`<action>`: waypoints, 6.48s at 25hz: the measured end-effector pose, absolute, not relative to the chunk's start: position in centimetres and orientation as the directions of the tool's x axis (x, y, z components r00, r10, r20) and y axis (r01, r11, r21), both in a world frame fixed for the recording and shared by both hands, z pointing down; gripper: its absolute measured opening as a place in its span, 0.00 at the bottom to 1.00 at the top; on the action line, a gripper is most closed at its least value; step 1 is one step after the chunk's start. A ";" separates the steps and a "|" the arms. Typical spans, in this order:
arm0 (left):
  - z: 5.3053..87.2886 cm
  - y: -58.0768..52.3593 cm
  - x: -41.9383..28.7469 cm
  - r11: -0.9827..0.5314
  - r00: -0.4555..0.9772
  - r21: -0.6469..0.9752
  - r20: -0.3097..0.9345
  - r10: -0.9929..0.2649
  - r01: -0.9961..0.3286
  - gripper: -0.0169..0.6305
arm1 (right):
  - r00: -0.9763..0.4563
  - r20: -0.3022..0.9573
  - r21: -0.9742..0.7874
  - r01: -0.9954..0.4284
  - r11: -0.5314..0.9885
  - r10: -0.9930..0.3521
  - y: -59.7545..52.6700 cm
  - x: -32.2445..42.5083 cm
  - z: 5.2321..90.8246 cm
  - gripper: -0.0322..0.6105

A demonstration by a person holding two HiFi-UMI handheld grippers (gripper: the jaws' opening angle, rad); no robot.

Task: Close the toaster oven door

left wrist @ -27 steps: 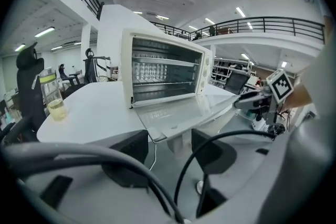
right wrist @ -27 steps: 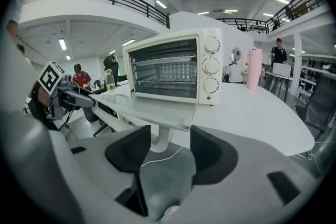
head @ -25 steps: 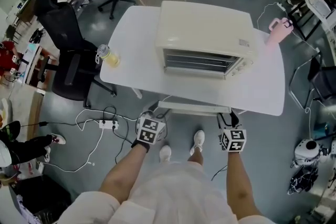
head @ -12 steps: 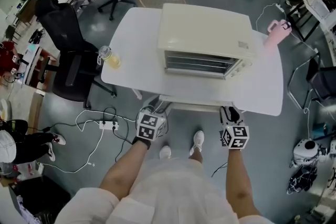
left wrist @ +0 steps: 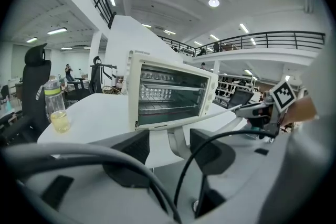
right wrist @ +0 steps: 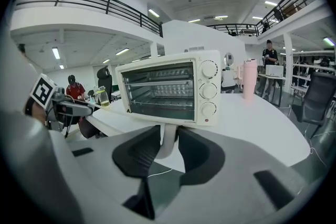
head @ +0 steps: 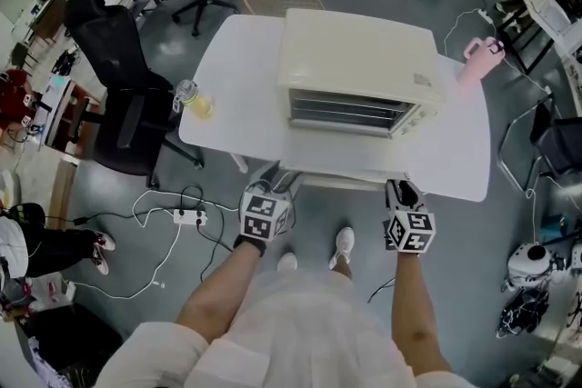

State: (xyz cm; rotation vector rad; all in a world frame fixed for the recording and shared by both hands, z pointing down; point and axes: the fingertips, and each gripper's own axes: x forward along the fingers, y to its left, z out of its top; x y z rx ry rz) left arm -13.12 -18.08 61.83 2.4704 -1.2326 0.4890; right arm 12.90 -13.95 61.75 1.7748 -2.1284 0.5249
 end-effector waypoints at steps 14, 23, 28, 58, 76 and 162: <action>62.5 -15.4 -13.2 -0.570 0.541 0.072 0.431 -0.722 -0.818 0.38 | -0.171 0.450 -0.096 -0.985 0.143 -0.877 -14.7 12.9 60.8 0.21; 61.3 -16.4 -12.0 -0.579 0.535 0.021 0.411 -0.738 -0.815 0.34 | -0.175 0.431 -0.098 -0.984 0.147 -0.885 -15.3 12.9 59.8 0.21; 60.9 -16.7 -12.0 -0.582 0.542 0.025 0.401 -0.739 -0.813 0.34 | -0.179 0.421 -0.100 -0.984 0.150 -0.889 -15.6 12.9 59.5 0.22; 60.6 -16.0 -5.3 -0.716 0.444 -0.693 0.615 -0.651 -0.090 0.29 | -0.158 0.419 -0.112 -0.986 0.122 -0.894 -17.1 13.2 57.4 0.21; 60.6 -18.0 -4.5 -0.743 0.447 -0.669 0.656 -0.608 -0.030 0.16 | -0.171 0.406 -0.123 -0.984 0.132 -0.898 -18.0 13.4 56.6 0.22; 55.4 -27.8 -3.6 -0.671 0.339 -0.741 0.641 -0.689 0.038 0.18 | -0.080 0.637 0.758 -0.113 0.642 -0.767 -25.3 4.9 53.9 0.20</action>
